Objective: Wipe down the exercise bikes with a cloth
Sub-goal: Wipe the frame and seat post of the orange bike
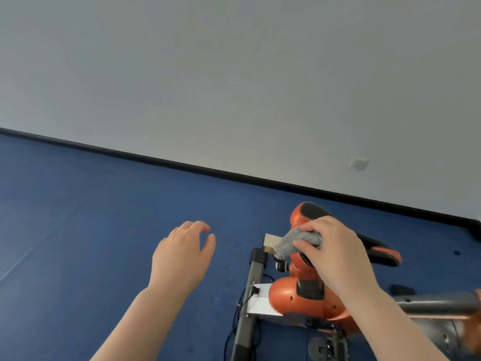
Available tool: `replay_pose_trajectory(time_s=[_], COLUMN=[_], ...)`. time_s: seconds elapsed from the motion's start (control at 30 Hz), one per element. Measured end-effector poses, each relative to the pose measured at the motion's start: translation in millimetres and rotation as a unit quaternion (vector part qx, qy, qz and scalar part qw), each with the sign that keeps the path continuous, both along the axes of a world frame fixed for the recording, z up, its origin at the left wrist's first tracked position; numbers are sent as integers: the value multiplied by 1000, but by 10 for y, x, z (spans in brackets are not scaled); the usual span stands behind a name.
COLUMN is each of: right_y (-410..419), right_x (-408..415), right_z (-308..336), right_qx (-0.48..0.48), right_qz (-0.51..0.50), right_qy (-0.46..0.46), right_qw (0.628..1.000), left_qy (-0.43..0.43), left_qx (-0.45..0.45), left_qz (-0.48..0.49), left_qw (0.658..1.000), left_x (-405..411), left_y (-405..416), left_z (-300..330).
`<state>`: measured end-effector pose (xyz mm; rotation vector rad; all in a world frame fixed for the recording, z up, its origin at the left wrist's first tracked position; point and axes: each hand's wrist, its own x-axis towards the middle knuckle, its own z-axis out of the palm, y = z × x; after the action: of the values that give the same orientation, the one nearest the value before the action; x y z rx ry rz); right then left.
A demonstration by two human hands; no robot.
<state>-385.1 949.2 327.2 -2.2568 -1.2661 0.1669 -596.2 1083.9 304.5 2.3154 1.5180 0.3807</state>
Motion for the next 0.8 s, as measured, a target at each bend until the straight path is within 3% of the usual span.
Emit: replay_pose_trajectory(time_s=[0.27,0.43,0.53,0.6,0.7,0.8], right_y=[1184,2054,2236,2841,2912,2956], right_x=[145,201,129,333,289,466], right_z=[-141,-234,-184,-177,-48,-9], right_qx=[-19,-15,-48,-17,-30,-35], right_qz=[-48,-145,-160,-268,-263,-318], right_qy=[2,3,20,24,23,24], right_qw=[999,989,986,963,964,947], left_qy=[3,36,58,57,33,24], left_qx=[-14,-10,0,-1,13,-10], left_qz=[-63,-165,-203,-293,-309,-354], left_qw=[998,986,977,954,950,935], left_x=[305,524,595,1022,1202,1594], left_y=[1284,2364,2538,3428,3533,3660], left_z=[-175,-192,-77,19,58,-4])
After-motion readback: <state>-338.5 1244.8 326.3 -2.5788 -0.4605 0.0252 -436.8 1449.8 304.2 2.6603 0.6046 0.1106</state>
